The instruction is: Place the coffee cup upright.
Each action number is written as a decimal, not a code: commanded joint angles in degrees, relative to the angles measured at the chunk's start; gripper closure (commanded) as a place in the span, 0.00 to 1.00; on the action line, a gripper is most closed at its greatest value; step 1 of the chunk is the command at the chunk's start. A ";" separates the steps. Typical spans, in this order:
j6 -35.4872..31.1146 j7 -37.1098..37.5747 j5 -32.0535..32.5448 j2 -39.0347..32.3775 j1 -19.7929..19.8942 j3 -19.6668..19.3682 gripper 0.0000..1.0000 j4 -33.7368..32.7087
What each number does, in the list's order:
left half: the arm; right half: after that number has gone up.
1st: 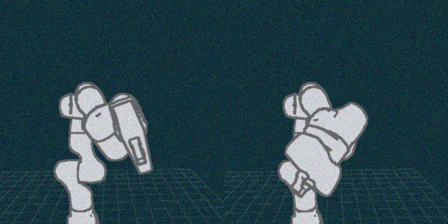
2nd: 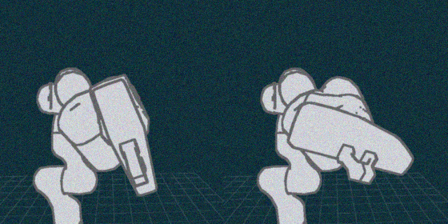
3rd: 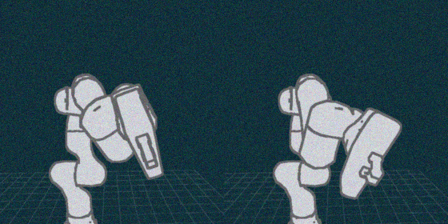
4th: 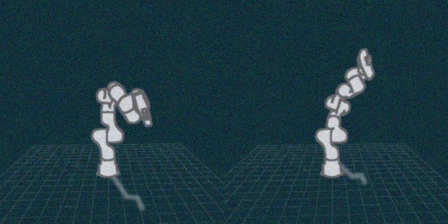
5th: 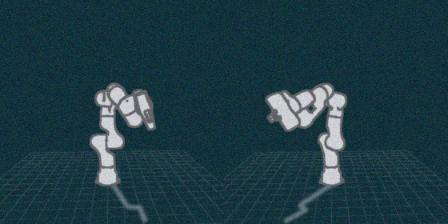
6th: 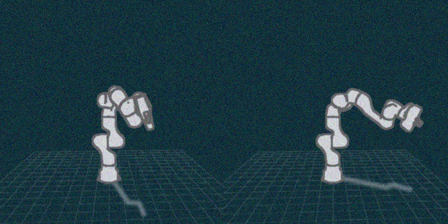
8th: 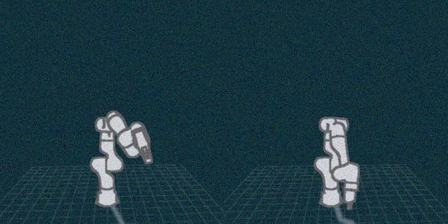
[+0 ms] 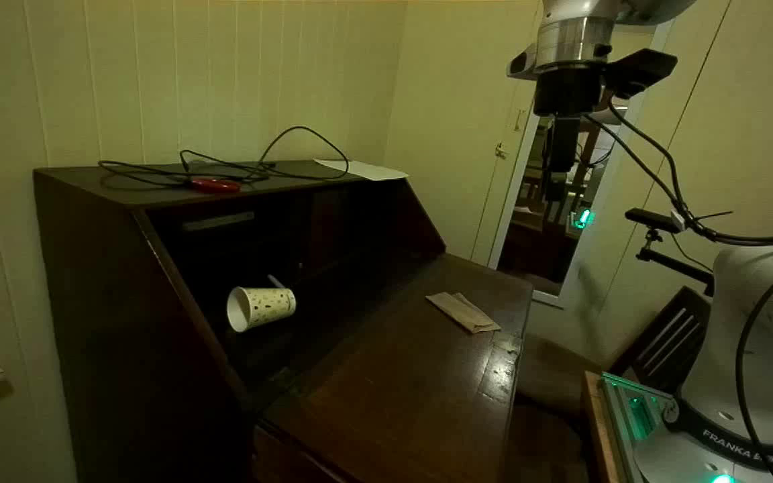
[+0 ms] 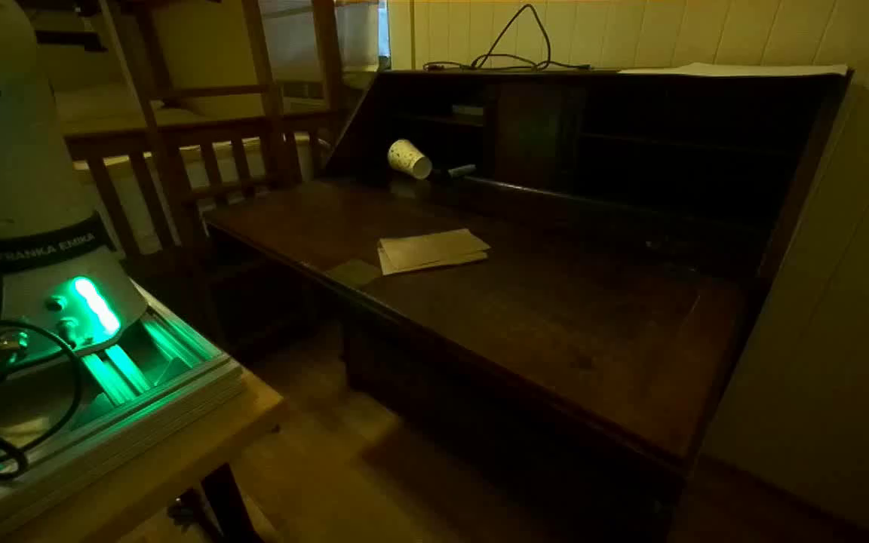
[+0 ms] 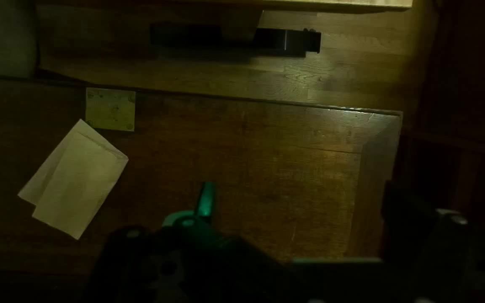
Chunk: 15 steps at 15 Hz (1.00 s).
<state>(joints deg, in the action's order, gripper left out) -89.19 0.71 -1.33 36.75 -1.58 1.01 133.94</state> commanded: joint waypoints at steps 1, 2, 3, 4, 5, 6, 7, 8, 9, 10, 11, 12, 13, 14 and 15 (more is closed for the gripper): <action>0.14 -0.08 -0.05 -0.06 0.16 0.12 0.00 -0.15; 0.14 -0.08 -0.05 -0.06 0.16 0.12 0.00 -0.15; 0.14 -0.08 -0.05 -0.06 0.16 0.12 0.00 -0.15; 0.14 -0.08 -0.05 -0.06 0.16 0.12 0.00 -0.15; 0.14 -0.08 -0.05 -0.06 0.16 0.12 0.00 -0.15; 0.14 -0.08 -0.05 -0.06 0.16 0.12 0.00 -0.15; 0.14 -0.08 -0.05 -0.06 0.16 0.12 0.00 -0.15; 0.14 -0.08 -0.05 -0.06 0.16 0.12 0.00 -0.15; 0.14 -0.08 -0.05 -0.06 0.16 0.12 0.00 -0.15; 0.14 -0.08 -0.05 -0.06 0.16 0.12 0.00 -0.15; 0.14 -0.08 -0.05 -0.06 0.16 0.12 0.00 -0.15; 0.14 -0.08 -0.05 -0.06 0.16 0.12 0.00 -0.15; -1.66 0.97 0.35 -0.89 0.62 0.40 0.00 -0.38; -4.35 1.02 0.95 -2.17 0.85 0.48 0.00 -0.81; -6.50 1.32 1.69 -3.34 1.17 0.62 0.00 -1.23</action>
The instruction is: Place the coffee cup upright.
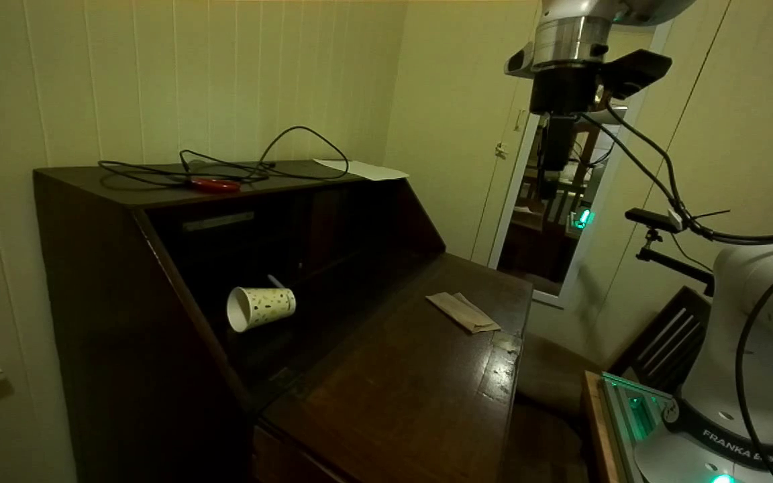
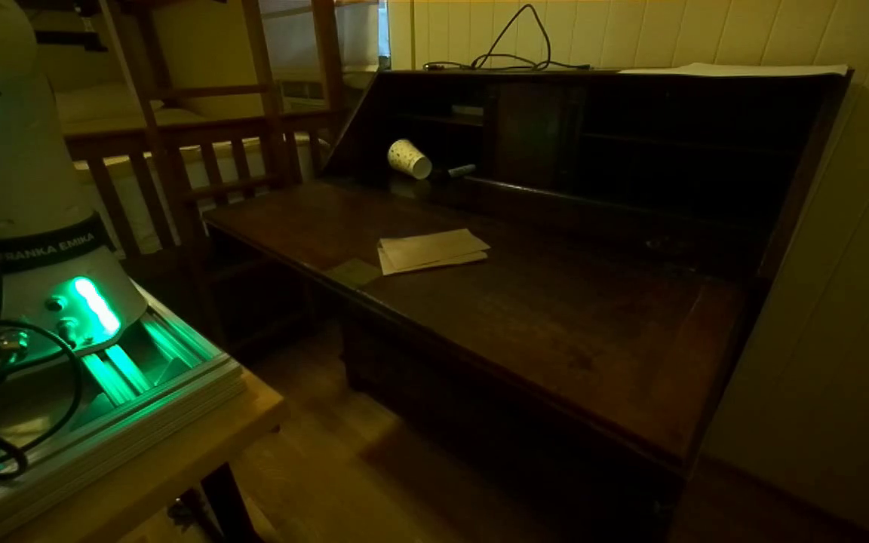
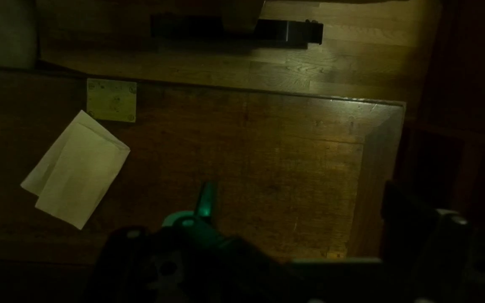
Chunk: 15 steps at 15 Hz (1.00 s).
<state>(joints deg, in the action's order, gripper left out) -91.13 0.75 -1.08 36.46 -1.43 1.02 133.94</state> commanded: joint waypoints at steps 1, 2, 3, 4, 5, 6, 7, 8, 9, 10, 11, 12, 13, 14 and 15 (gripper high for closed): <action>-7.79 1.29 1.80 -4.44 1.23 0.54 0.00 -1.54; -10.54 1.60 2.48 -5.90 1.53 0.73 0.00 -1.85; -12.52 1.67 3.99 -8.23 1.85 1.13 0.00 -2.83; -14.21 2.35 5.59 -10.16 2.16 1.62 0.00 -3.57; -15.88 2.25 7.08 -12.75 2.06 1.95 0.00 -4.92; -17.13 2.69 8.66 -15.48 1.97 2.54 0.00 -6.49; -18.36 3.36 9.98 -18.57 1.62 3.31 0.00 -8.43; -18.41 3.69 11.11 -21.24 1.21 3.98 0.00 -10.46; -16.89 2.45 11.14 -24.05 0.33 4.39 0.00 -13.11; -15.17 -1.12 9.36 -25.86 -0.78 3.99 0.00 -15.17; -18.17 1.36 9.47 -20.37 0.03 3.39 0.00 -9.09; -18.13 1.43 9.44 -22.23 -0.40 3.60 0.00 -10.38; -18.16 1.53 9.43 -22.81 -0.46 3.61 0.00 -10.47; -18.16 1.52 9.43 -22.76 -0.40 3.46 0.00 -10.39; -18.16 1.52 9.42 -22.35 -0.33 3.29 0.00 -10.28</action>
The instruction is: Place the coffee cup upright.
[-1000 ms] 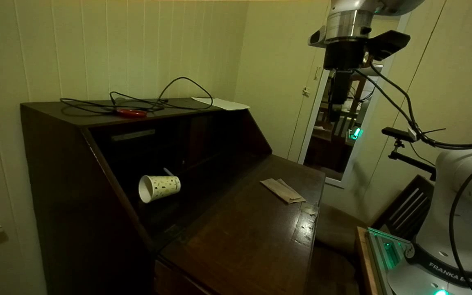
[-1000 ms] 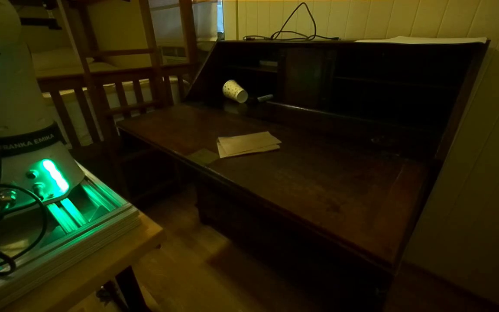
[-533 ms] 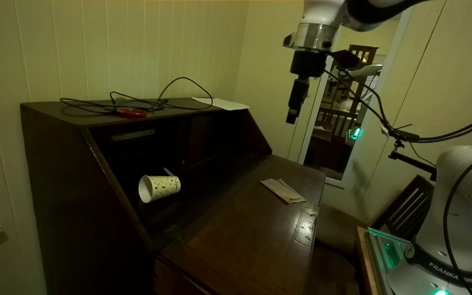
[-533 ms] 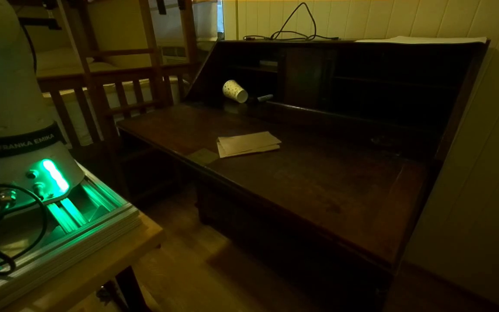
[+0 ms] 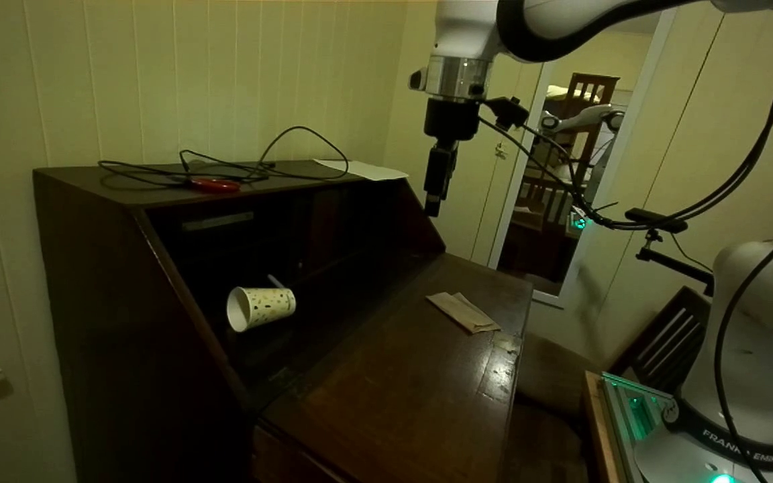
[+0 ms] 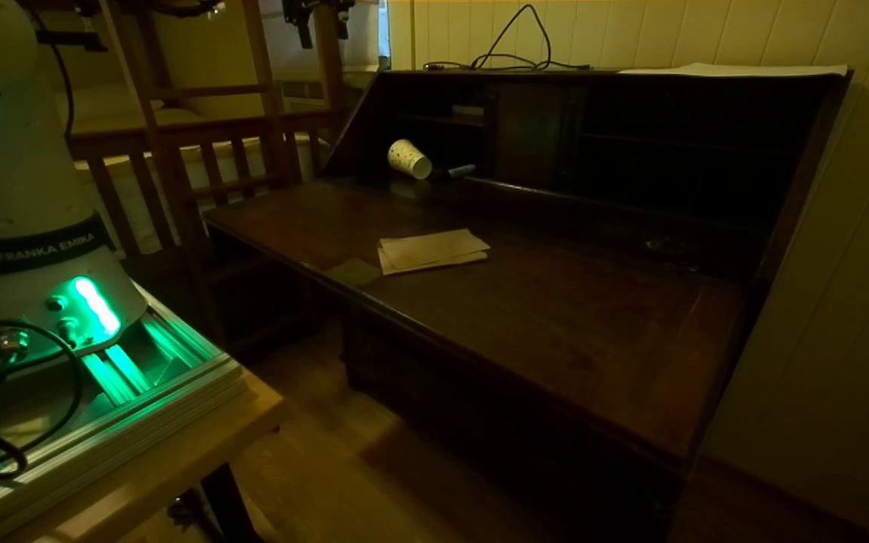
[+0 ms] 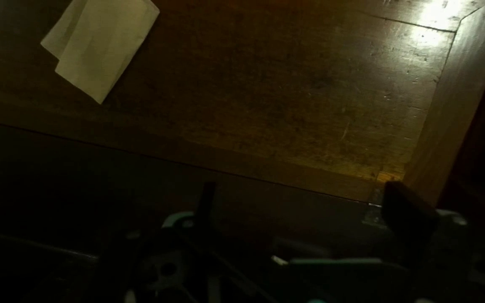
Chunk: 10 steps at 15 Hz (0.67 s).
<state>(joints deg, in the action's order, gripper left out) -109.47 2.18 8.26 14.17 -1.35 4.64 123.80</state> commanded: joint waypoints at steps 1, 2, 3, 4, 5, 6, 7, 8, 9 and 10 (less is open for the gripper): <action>0.19 0.08 0.07 0.34 -0.35 -0.44 0.00 -0.07; 0.19 0.08 0.07 0.53 -0.35 -0.43 0.00 -0.07; 0.19 0.08 0.07 0.66 -0.35 -0.43 0.00 -0.03; -0.56 1.67 0.39 0.16 -0.16 -0.21 0.00 0.03; -2.23 3.58 0.51 -1.48 0.03 -0.01 0.00 -0.56; -3.23 5.28 1.21 -3.02 0.14 0.32 0.00 -1.38; -5.40 6.23 2.17 -5.28 -0.03 0.76 0.00 -2.62; -6.47 7.39 3.40 -7.59 -0.15 1.28 0.00 -4.16; -7.93 9.05 4.83 -10.10 -0.25 1.75 0.00 -5.59; -9.06 10.79 6.67 -12.36 -0.38 2.13 0.00 -6.92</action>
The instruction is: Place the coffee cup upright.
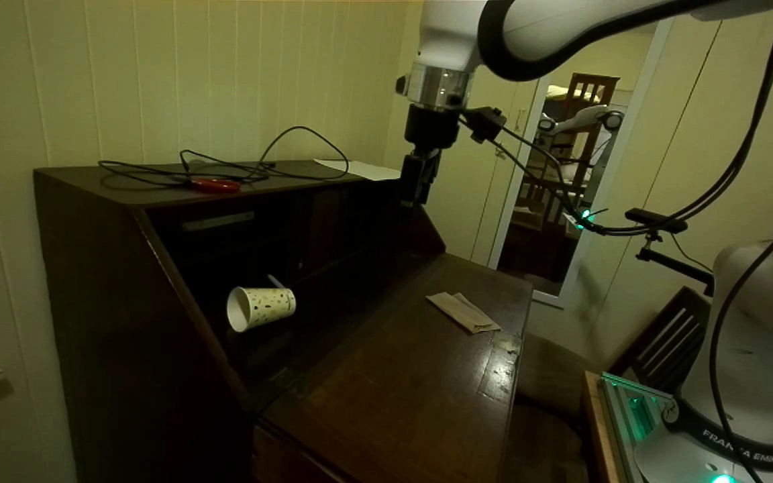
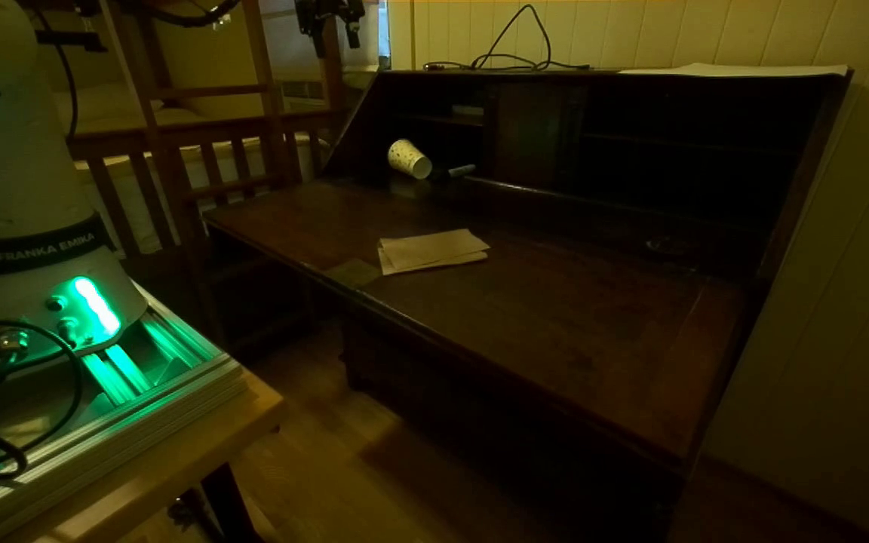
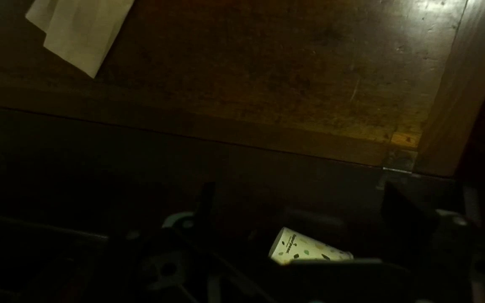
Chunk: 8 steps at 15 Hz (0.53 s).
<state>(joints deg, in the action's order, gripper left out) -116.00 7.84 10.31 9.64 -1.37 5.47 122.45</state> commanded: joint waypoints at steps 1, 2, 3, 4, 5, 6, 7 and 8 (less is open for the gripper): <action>-3.48 6.14 6.38 -10.76 -0.77 1.61 0.00 -7.51; -3.95 7.04 7.59 -13.36 -1.34 1.74 0.00 -9.43; -4.41 7.57 8.26 -16.13 -2.14 1.83 0.00 -11.72; -4.36 8.00 9.00 -19.33 -3.12 1.92 0.00 -14.61; -3.87 7.99 9.40 -21.92 -4.16 1.84 0.00 -17.30; -3.28 5.96 8.60 -24.47 -5.13 1.83 0.00 -20.19; -3.06 2.95 7.30 -25.77 -5.64 1.73 0.00 -21.99; -2.62 0.78 6.08 -26.24 -5.87 1.55 0.00 -23.12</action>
<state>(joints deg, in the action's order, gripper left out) -121.03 13.40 17.72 -11.50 -5.78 7.38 106.96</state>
